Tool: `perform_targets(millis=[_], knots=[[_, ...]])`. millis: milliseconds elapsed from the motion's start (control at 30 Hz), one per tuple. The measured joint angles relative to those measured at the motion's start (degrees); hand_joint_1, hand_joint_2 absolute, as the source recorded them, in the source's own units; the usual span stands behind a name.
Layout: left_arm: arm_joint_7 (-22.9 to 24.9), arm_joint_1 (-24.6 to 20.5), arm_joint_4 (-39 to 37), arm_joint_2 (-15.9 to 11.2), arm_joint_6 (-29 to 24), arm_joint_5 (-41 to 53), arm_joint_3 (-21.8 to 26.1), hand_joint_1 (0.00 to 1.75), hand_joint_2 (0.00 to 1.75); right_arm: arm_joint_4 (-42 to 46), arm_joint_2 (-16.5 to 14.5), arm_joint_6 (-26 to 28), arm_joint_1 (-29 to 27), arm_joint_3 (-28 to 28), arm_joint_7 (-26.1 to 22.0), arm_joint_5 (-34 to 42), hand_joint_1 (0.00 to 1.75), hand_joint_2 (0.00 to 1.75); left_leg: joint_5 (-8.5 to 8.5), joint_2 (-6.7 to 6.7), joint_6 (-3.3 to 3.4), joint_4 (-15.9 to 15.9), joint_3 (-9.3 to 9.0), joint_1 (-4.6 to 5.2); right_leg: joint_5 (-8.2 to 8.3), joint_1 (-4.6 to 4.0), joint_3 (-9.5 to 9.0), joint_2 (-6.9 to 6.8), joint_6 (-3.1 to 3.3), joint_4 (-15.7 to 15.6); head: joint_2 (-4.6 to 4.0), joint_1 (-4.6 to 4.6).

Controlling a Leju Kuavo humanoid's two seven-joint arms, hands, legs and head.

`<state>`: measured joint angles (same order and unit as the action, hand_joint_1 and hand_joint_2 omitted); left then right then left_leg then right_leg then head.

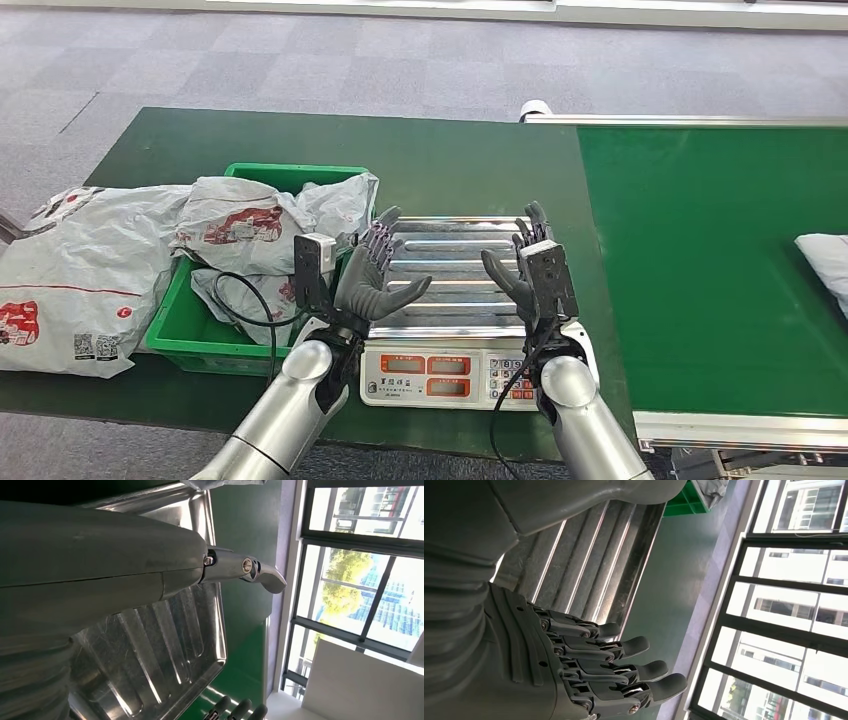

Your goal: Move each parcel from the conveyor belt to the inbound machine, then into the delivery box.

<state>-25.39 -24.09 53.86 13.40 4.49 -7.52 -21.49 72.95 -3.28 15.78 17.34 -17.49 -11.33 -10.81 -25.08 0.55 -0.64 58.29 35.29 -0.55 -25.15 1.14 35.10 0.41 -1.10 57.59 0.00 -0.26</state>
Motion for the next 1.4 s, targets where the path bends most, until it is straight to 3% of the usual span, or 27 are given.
perform_targets(millis=[1400], knots=[[-1.4,-0.6,-2.0,-0.1,0.1,-0.4,-0.1,0.0,1.75,-2.5,0.5,1.1,1.6,0.2,-1.2,-2.6,0.0,1.75,0.0,0.01,0.0,0.0,-0.01,0.0,0.0,0.0,0.0,0.0,0.0,0.0,0.0,0.0]])
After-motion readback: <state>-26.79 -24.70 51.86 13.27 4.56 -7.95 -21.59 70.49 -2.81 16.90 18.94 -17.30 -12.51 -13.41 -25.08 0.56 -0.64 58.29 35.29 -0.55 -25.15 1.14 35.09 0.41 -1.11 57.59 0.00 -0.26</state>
